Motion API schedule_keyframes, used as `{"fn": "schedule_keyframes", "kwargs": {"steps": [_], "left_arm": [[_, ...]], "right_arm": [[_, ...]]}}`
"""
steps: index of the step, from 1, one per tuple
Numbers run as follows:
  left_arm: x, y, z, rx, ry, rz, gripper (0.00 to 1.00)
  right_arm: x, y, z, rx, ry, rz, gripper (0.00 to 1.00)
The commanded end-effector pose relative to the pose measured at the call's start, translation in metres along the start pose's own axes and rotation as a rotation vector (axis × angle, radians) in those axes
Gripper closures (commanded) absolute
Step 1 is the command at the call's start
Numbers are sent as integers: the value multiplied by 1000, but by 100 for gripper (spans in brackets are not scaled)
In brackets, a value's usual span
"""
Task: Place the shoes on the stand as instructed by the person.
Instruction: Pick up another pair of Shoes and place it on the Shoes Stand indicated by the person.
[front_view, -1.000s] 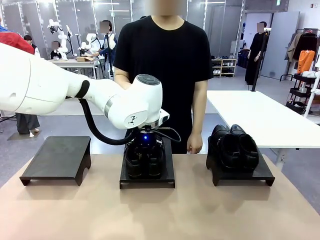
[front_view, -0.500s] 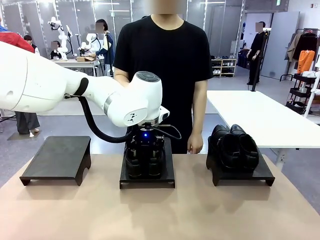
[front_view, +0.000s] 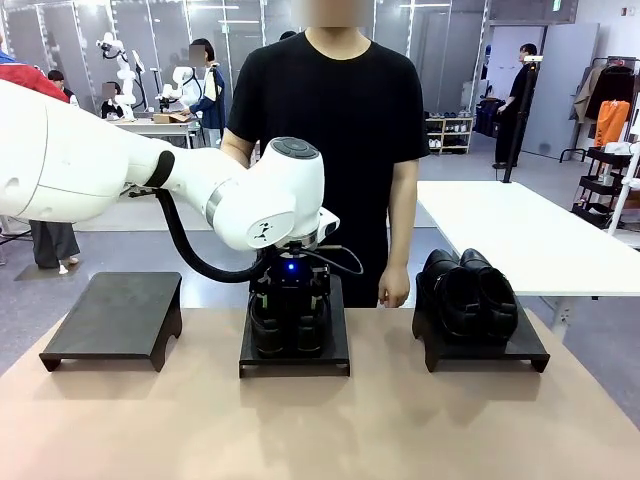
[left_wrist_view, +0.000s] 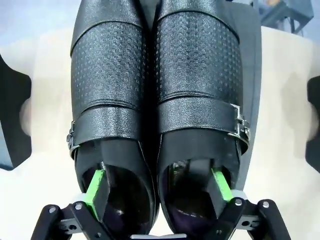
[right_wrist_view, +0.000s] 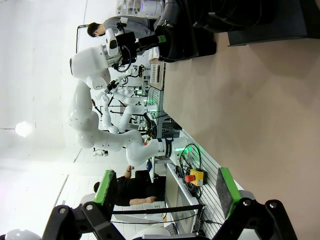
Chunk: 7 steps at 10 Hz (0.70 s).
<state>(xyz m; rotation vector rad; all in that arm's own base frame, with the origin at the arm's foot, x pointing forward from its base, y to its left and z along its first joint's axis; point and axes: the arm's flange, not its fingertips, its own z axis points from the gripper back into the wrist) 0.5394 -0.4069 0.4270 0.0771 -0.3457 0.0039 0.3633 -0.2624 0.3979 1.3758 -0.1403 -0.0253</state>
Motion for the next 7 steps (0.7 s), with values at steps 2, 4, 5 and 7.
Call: {"fn": "schedule_keyframes", "kwargs": {"steps": [2,4,5,7], "left_arm": [[1,1,-2,1,0,3,0],[1,1,-2,1,0,3,0],[1,1,-2,1,0,3,0],[1,1,-2,1,0,3,0]], "right_arm": [[-3,2,0,-5,9,2,0],[-3,2,0,-5,9,2,0],[-3,2,0,-5,9,2,0],[-3,2,0,-5,9,2,0]]}}
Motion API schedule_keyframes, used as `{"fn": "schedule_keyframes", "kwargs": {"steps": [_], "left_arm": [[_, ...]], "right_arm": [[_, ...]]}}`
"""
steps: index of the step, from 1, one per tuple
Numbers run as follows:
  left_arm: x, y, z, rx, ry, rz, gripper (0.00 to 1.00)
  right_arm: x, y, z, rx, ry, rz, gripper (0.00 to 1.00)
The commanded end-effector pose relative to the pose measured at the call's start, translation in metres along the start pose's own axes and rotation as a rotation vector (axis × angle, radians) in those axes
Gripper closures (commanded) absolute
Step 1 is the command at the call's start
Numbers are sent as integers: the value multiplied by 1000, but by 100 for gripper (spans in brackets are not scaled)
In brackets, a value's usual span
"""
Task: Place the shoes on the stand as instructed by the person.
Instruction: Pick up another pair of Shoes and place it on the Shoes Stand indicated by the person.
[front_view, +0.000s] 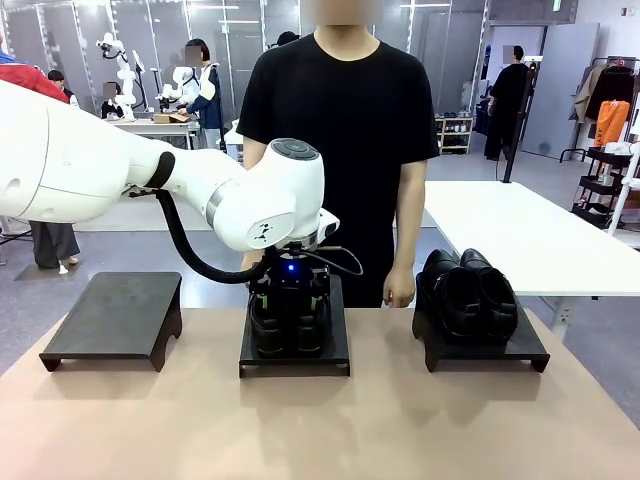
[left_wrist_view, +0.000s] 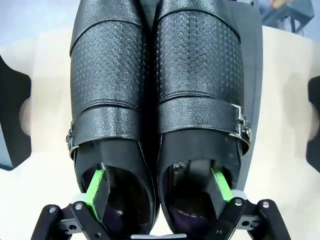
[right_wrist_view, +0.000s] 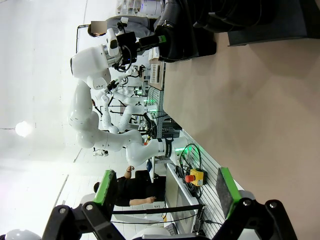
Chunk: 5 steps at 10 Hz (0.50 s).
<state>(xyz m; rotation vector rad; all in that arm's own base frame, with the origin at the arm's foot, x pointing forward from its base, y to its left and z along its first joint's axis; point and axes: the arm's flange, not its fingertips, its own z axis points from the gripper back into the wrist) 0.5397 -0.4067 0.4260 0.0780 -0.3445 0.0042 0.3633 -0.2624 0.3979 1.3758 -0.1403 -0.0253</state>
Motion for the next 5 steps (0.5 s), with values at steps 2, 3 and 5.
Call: {"fn": "schedule_keyframes", "kwargs": {"steps": [2,3,5], "left_arm": [[1,1,0,0,-1,3,0],[1,1,0,0,-1,3,0],[7,13,26,-34,57,-16,0]], "right_arm": [[-3,2,0,-5,9,2,0],[-3,2,0,-5,9,2,0],[-3,2,0,-5,9,2,0]]}}
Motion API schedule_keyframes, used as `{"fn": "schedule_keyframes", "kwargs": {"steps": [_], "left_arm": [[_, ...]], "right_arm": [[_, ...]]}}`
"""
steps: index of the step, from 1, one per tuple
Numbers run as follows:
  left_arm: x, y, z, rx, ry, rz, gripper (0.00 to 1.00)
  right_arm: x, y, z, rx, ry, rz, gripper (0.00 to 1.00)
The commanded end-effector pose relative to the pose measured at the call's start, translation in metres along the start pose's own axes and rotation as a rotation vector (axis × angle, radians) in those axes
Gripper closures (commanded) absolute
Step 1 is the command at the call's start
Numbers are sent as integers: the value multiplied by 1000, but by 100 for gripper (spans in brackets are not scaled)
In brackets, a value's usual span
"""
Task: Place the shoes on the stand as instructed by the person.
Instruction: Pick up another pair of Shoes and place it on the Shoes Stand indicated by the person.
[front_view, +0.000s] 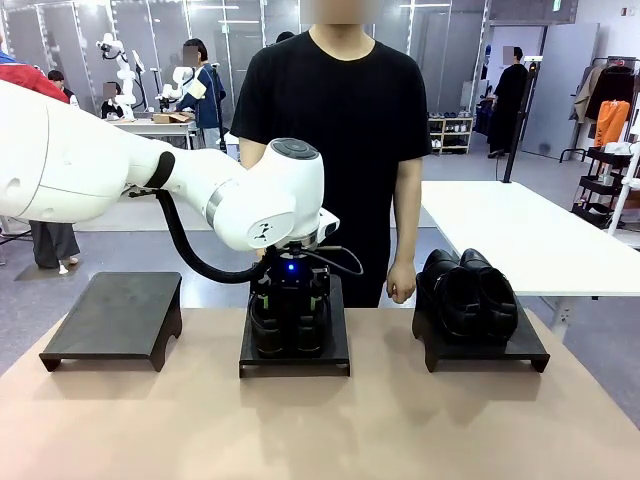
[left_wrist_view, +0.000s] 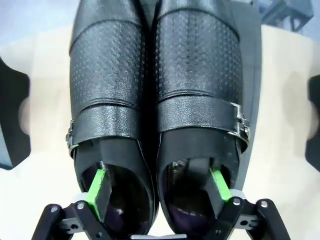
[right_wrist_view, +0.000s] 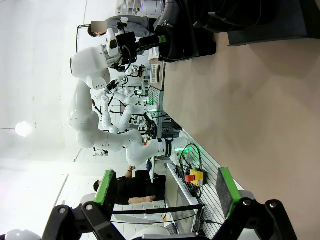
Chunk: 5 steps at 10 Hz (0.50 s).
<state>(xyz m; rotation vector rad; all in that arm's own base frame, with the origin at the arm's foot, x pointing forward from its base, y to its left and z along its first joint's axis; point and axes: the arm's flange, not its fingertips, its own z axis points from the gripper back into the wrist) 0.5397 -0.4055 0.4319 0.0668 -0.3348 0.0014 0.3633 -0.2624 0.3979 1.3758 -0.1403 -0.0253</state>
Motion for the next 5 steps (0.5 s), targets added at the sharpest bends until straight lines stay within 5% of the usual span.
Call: {"fn": "schedule_keyframes", "kwargs": {"steps": [1,5], "left_arm": [[4,35,45,-54,111,-48,0],[-30,140,125,-372,159,-46,0]], "right_arm": [[-3,2,0,-5,9,2,0],[-3,2,0,-5,9,2,0]]}}
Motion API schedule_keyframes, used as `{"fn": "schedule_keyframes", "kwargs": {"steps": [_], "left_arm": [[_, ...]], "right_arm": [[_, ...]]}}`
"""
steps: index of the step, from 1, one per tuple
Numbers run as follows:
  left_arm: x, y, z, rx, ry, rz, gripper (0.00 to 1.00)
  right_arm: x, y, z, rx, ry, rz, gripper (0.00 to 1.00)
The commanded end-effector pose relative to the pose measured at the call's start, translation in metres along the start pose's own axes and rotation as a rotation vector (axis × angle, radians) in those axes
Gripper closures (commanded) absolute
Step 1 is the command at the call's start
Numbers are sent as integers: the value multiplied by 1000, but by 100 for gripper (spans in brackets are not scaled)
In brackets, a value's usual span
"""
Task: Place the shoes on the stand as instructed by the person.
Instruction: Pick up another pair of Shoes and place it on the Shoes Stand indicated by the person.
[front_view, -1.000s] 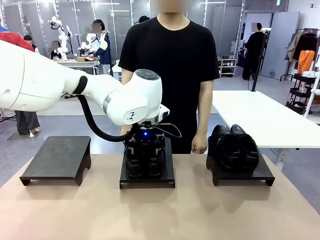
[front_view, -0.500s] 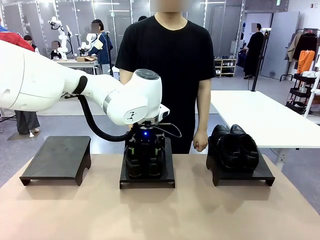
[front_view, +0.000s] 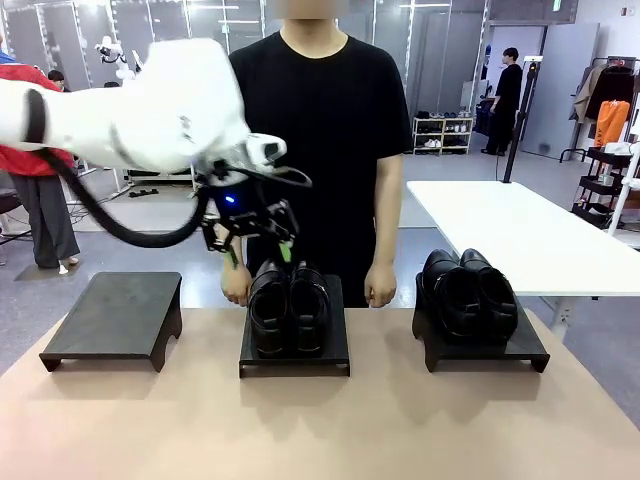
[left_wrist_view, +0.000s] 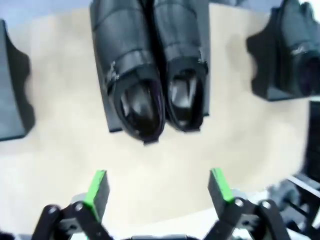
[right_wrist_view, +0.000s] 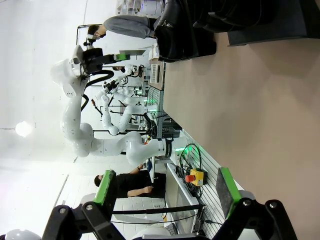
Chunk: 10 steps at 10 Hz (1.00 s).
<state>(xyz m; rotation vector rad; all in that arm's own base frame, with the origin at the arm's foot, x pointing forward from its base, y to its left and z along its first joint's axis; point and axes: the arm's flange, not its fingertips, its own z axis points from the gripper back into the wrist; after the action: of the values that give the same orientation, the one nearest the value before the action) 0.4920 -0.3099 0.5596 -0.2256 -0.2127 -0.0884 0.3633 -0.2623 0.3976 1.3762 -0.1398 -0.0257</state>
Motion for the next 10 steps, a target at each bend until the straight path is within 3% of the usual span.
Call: {"fn": "schedule_keyframes", "kwargs": {"steps": [1,2,3,7,10], "left_arm": [[-44,65,19,-189,34,27,0],[-71,114,38,-364,59,30,0],[-92,152,49,-457,57,37,0],[-150,271,60,-725,17,48,0],[-180,365,40,-949,-16,155,0]], "right_arm": [[-3,2,0,-5,9,2,0],[-3,2,0,-5,9,2,0],[-3,2,0,-5,9,2,0],[-3,2,0,-5,9,2,0],[-3,2,0,-5,9,2,0]]}}
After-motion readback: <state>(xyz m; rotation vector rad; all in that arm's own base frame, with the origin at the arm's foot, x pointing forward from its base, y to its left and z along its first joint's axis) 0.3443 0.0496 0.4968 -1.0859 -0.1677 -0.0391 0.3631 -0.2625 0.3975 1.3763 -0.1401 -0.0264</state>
